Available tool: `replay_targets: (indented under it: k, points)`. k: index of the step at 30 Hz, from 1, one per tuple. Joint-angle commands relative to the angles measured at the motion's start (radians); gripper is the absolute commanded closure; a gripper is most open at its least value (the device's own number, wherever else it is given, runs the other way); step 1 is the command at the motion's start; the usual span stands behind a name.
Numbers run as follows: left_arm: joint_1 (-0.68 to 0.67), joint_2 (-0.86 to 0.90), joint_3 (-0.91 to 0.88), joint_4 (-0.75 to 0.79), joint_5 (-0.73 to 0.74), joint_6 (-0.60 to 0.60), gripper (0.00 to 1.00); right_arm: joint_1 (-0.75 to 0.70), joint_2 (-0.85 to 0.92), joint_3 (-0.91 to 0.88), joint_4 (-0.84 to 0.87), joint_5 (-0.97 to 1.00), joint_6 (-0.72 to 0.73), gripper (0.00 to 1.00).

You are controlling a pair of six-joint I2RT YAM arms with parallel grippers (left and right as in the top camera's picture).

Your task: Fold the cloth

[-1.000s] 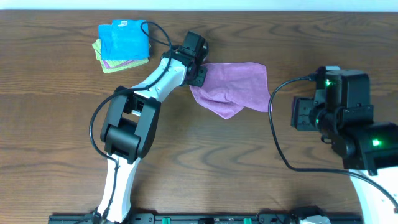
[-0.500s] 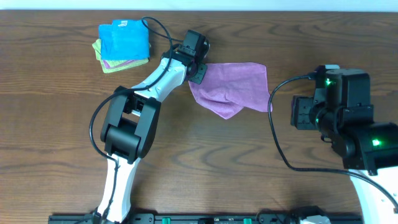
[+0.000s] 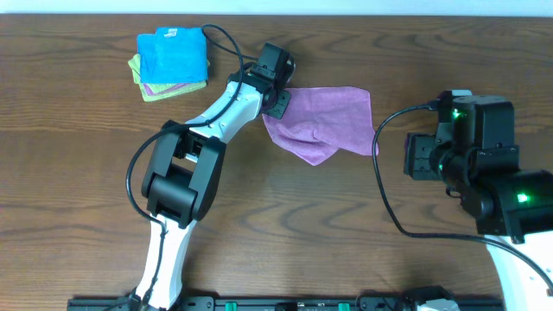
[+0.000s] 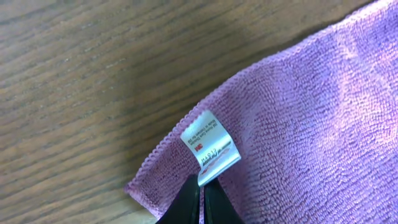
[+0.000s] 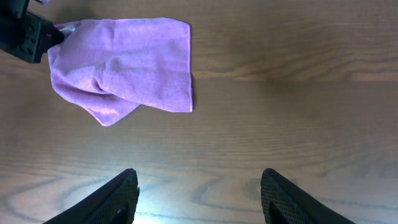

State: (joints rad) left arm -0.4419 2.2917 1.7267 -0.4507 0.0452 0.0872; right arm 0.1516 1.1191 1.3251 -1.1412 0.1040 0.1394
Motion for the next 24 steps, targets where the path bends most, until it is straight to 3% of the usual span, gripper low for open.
replay_targets:
  k: [1,24]
  points:
    - [0.003,0.026,0.017,0.002,-0.005,0.022,0.94,-0.009,0.0,0.0,-0.003,-0.003,-0.018,0.36]
    - [0.04,0.098,0.017,0.041,-0.026,0.033,0.95,-0.009,0.0,0.0,0.008,-0.003,-0.018,0.36]
